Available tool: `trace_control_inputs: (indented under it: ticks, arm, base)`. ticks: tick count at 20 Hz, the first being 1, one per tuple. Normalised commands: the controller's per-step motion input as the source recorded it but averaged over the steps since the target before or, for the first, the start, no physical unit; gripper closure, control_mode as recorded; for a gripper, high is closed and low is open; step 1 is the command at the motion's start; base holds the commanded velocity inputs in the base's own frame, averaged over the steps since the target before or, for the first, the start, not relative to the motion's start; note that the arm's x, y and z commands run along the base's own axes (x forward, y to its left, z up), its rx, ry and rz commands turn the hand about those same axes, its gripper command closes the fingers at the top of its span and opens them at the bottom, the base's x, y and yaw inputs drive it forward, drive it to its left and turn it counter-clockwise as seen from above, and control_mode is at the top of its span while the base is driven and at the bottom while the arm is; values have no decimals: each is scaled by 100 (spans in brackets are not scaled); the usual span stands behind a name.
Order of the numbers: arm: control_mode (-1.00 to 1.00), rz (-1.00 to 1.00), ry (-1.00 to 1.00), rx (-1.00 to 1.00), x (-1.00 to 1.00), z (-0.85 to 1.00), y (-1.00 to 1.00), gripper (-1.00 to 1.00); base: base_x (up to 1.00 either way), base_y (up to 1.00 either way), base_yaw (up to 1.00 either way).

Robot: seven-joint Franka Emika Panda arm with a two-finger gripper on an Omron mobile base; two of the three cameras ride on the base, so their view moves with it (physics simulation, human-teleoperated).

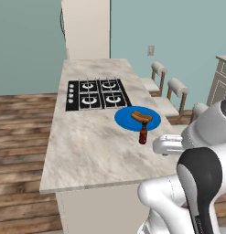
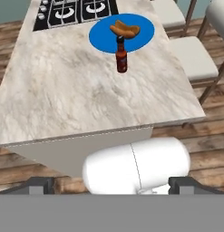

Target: Move the hot dog bun to the plate on the dining table and place the condiment next to that plate. Then navigate to the fridge and take the sausage and place it on the plate as well.

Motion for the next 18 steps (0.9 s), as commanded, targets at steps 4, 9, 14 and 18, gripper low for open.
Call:
trace_control_inputs:
  ticks: [4,9,14,18]
  arm:
    - [100,0,0,-2,-5,-2,7,-100]
    - [100,0,0,0,0,0,0,-100]
    - [100,0,0,0,0,0,0,-100]
    - [100,0,0,0,0,0,0,-100]
  base:
    - [-54,42,0]
    - [-80,98,7]
    - [-5,100,4]
    - [41,100,9]
